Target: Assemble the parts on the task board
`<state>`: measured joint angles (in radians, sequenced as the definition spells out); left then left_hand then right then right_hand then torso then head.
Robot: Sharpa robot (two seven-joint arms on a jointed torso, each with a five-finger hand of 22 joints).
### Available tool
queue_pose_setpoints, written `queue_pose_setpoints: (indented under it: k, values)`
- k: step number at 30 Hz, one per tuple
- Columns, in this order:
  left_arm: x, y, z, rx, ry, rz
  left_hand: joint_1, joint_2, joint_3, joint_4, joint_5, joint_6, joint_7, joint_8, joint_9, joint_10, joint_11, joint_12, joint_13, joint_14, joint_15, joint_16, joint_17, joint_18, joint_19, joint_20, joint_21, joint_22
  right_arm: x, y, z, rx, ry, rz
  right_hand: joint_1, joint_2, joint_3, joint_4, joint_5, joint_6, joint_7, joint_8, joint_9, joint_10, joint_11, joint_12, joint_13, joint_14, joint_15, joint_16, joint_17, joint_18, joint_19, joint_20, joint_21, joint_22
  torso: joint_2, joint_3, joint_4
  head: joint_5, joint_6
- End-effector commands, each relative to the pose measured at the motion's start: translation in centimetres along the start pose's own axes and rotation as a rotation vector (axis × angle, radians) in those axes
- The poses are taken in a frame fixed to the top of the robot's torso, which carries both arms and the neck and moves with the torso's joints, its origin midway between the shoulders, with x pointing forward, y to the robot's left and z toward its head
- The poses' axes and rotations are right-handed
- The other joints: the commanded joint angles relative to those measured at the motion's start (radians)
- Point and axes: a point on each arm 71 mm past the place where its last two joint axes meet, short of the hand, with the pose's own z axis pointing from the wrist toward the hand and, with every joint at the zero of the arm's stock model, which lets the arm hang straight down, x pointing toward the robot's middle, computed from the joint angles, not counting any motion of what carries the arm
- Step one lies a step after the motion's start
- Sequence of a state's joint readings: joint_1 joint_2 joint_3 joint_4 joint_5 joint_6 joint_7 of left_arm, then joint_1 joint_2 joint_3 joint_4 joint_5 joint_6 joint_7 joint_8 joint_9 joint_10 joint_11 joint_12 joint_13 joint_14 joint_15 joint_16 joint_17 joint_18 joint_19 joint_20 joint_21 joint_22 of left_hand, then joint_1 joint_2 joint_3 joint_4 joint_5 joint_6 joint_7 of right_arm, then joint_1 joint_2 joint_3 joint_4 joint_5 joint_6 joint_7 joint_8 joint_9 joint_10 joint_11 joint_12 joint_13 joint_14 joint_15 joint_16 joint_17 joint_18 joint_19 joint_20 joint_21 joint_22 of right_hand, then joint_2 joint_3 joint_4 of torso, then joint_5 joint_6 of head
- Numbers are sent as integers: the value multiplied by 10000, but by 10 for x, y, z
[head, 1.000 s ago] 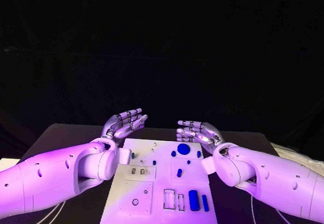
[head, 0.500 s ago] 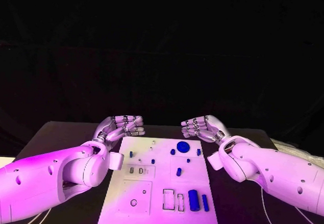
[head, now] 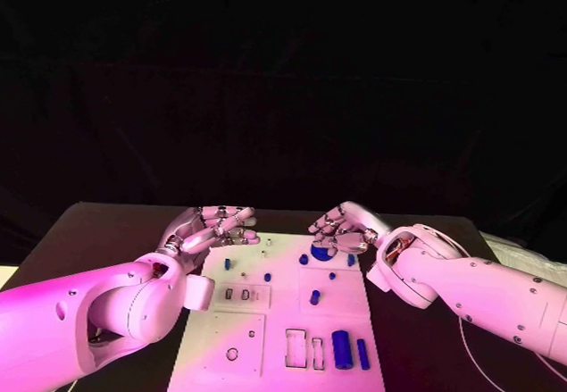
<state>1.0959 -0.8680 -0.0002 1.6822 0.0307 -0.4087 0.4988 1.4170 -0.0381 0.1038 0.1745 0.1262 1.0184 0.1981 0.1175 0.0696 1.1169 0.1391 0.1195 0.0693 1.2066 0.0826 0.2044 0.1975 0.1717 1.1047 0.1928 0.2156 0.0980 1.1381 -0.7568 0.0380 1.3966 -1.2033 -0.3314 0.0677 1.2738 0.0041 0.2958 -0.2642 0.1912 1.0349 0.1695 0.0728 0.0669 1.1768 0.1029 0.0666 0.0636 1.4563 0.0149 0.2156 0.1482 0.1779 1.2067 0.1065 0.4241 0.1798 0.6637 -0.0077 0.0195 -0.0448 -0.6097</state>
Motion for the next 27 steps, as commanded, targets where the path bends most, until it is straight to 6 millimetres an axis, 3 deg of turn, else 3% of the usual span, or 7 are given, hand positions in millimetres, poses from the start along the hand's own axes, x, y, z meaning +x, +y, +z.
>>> queue_pose_setpoints:
  k: [1,9,22,27]
  values:
    - [9,0,-1,-320,302,-799,-6,74,-25,-53,-38,50,13,-63,-12,49,-1,-52,11,40,7,6,15,114,63,-8,28,-16,5,2,3,492,1019,-2728,-12,-114,-86,64,-71,63,-49,-72,7,14,-58,-46,-1,450,-95,231,168,38,198,-104,335,182,275,-1,67,-46,58]
    - [18,-1,-2,-377,551,-888,-10,55,-41,-71,-37,34,27,-94,-16,37,13,-89,7,22,18,-27,45,106,69,-7,2,-29,-2,18,12,499,1297,-4469,-123,-320,8,410,-190,59,-209,-90,-3,-28,-172,-51,0,548,-221,2249,1519,20,326,-302,1546,902,577,-39,135,-178,85]
    - [21,-3,-4,-371,693,-857,-10,52,-44,-78,-36,29,32,-104,-17,32,17,-101,6,14,22,-39,55,104,68,-6,-8,-34,-6,30,19,497,1554,-5392,-127,-576,457,878,-284,137,-267,-77,10,-37,-221,-42,6,476,-183,4386,2934,38,156,-286,2843,1708,751,-79,253,-230,68]
    - [21,-4,-4,-368,716,-851,-11,48,-49,-87,-36,22,40,-116,-18,26,23,-115,6,6,27,-52,67,101,68,-4,-20,-40,-3,31,22,575,1826,-5610,-101,-683,687,1067,-314,192,-302,-77,14,11,-224,-43,6,458,-195,5739,4224,41,39,-273,3368,2044,782,-96,259,-244,56]
